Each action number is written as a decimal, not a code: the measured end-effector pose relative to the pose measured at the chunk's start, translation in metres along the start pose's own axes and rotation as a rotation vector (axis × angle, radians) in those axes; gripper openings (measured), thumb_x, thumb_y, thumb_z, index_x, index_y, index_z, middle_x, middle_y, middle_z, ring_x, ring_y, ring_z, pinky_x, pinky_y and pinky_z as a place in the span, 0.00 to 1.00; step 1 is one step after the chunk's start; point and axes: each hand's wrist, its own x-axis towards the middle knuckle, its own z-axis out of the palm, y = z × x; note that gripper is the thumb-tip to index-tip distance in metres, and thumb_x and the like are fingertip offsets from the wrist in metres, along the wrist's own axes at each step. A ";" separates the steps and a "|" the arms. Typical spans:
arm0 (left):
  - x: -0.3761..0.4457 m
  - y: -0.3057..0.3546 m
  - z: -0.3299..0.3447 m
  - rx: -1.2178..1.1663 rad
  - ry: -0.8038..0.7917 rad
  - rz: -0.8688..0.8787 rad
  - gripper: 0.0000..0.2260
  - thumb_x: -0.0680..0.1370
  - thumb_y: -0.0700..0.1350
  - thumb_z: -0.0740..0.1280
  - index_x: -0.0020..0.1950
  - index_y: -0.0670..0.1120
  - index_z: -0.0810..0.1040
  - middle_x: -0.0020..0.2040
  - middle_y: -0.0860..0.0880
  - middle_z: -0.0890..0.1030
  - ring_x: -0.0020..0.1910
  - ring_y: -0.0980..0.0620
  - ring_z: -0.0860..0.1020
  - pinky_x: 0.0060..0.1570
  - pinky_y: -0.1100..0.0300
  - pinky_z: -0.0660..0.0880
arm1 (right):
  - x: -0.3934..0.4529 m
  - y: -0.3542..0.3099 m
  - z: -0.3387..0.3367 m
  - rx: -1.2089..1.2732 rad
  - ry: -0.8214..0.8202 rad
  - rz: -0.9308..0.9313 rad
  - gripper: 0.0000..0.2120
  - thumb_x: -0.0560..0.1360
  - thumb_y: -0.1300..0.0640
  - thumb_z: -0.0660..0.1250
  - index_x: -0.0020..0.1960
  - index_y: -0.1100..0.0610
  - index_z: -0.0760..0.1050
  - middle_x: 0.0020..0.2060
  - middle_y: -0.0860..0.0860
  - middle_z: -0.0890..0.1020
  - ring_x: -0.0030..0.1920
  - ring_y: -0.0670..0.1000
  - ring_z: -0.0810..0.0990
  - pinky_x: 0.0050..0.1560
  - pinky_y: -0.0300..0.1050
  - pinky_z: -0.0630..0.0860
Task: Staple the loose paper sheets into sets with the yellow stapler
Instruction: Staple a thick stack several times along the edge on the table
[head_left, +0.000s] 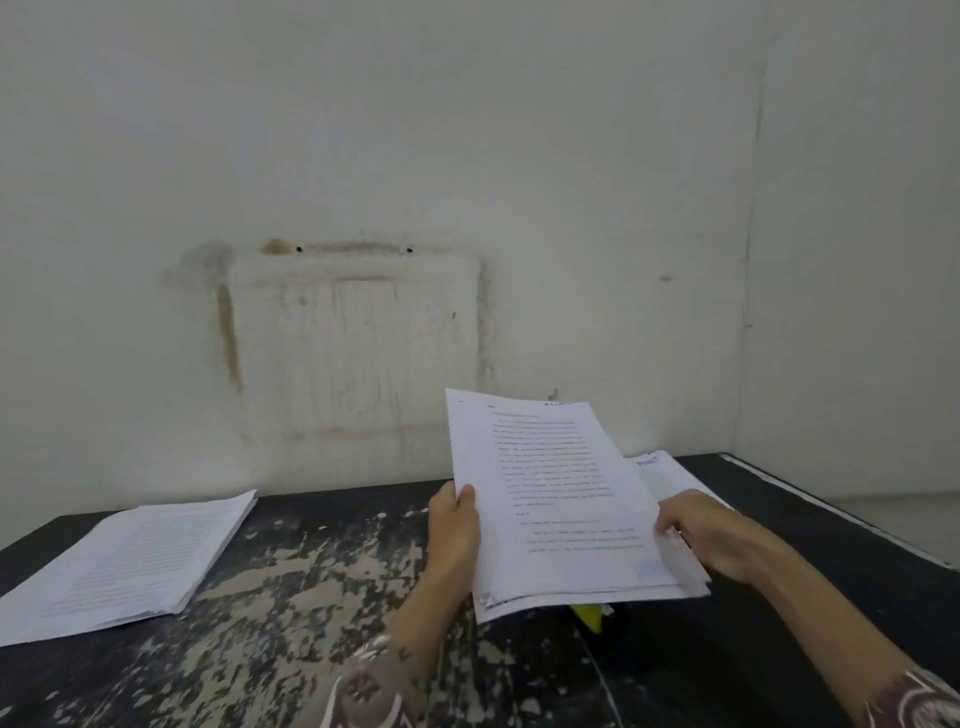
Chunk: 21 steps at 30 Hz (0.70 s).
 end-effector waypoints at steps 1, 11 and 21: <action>0.005 -0.002 0.011 -0.003 -0.017 -0.013 0.11 0.82 0.40 0.53 0.52 0.39 0.74 0.51 0.43 0.79 0.46 0.48 0.78 0.46 0.57 0.75 | -0.007 -0.004 -0.006 -0.005 0.001 0.015 0.15 0.69 0.65 0.60 0.55 0.64 0.74 0.56 0.60 0.79 0.57 0.63 0.76 0.53 0.50 0.71; 0.053 -0.029 0.105 0.159 -0.232 -0.162 0.05 0.78 0.37 0.56 0.42 0.42 0.67 0.41 0.43 0.71 0.40 0.48 0.71 0.38 0.58 0.67 | 0.043 0.010 -0.071 -0.266 0.293 0.043 0.09 0.73 0.72 0.55 0.41 0.65 0.71 0.44 0.59 0.76 0.37 0.52 0.71 0.35 0.42 0.64; 0.084 -0.076 0.135 0.522 -0.391 -0.060 0.09 0.74 0.35 0.60 0.36 0.45 0.62 0.35 0.49 0.67 0.33 0.55 0.65 0.30 0.64 0.61 | 0.121 0.047 -0.076 -0.324 0.465 -0.017 0.17 0.72 0.72 0.52 0.30 0.56 0.56 0.29 0.52 0.63 0.30 0.48 0.59 0.30 0.43 0.55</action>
